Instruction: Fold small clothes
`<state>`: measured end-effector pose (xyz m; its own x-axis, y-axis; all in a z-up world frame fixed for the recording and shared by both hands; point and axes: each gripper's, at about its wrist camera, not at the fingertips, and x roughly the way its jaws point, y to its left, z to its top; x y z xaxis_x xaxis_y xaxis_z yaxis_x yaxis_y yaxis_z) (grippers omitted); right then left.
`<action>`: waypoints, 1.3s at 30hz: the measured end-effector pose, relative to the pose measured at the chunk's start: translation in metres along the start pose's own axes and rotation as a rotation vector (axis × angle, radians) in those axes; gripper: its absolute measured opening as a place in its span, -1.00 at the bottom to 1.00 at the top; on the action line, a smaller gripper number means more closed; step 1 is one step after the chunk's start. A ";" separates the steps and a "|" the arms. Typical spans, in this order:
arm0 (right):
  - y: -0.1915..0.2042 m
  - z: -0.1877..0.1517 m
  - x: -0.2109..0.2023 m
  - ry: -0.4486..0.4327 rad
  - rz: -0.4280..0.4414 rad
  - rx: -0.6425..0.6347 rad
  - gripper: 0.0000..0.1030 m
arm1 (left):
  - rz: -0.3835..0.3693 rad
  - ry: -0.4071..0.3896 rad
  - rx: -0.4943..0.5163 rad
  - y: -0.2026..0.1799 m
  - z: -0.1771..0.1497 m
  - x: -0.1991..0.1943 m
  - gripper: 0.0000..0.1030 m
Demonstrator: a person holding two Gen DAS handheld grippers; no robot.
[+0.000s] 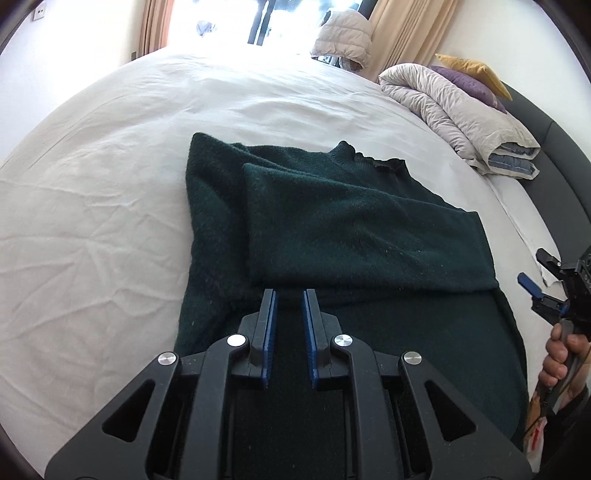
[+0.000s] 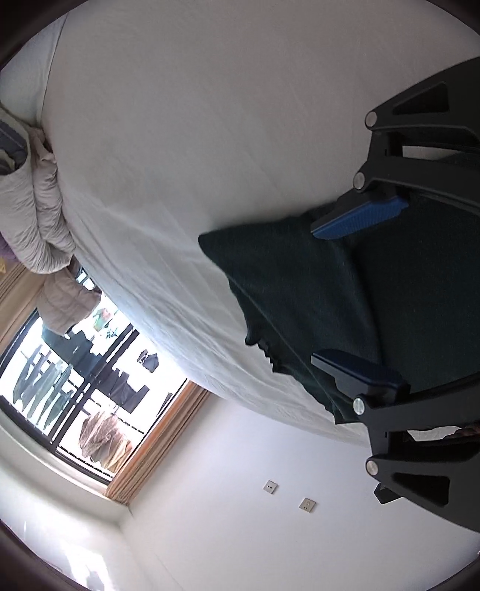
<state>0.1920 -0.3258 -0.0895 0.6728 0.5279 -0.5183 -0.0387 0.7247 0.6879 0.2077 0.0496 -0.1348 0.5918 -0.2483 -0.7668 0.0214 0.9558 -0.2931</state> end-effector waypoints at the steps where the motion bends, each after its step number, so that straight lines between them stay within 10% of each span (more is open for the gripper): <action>1: 0.001 -0.002 0.010 0.026 0.002 0.003 0.50 | -0.002 -0.006 -0.010 0.002 -0.007 -0.007 -0.73; 4: -0.018 -0.020 0.044 0.148 -0.122 0.013 0.57 | -0.005 -0.020 -0.020 0.012 -0.034 -0.033 -0.73; 6: -0.020 -0.031 0.033 0.107 -0.136 -0.060 0.29 | -0.013 -0.029 -0.009 0.020 -0.056 -0.051 -0.73; 14: 0.008 -0.063 -0.062 0.054 -0.247 -0.285 0.44 | 0.027 -0.068 0.180 0.021 -0.140 -0.117 -0.73; 15: 0.016 -0.072 -0.075 0.039 -0.258 -0.332 0.48 | 0.015 -0.064 0.229 0.015 -0.149 -0.122 -0.54; 18: 0.041 -0.105 -0.104 0.030 -0.293 -0.491 0.55 | 0.023 -0.094 0.378 -0.003 -0.177 -0.144 0.90; 24: 0.073 -0.190 -0.133 0.076 -0.322 -0.769 0.62 | 0.019 -0.123 0.749 -0.052 -0.232 -0.165 0.91; 31: 0.068 -0.217 -0.142 0.111 -0.255 -0.677 0.62 | 0.195 -0.144 1.299 -0.069 -0.322 -0.158 0.91; 39: 0.071 -0.219 -0.134 0.114 -0.242 -0.651 0.62 | 0.352 -0.195 1.614 -0.048 -0.370 -0.148 0.91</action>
<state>-0.0622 -0.2483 -0.0824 0.6380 0.3358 -0.6930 -0.3563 0.9265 0.1209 -0.1792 -0.0174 -0.2181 0.8307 -0.0967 -0.5483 0.5567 0.1572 0.8157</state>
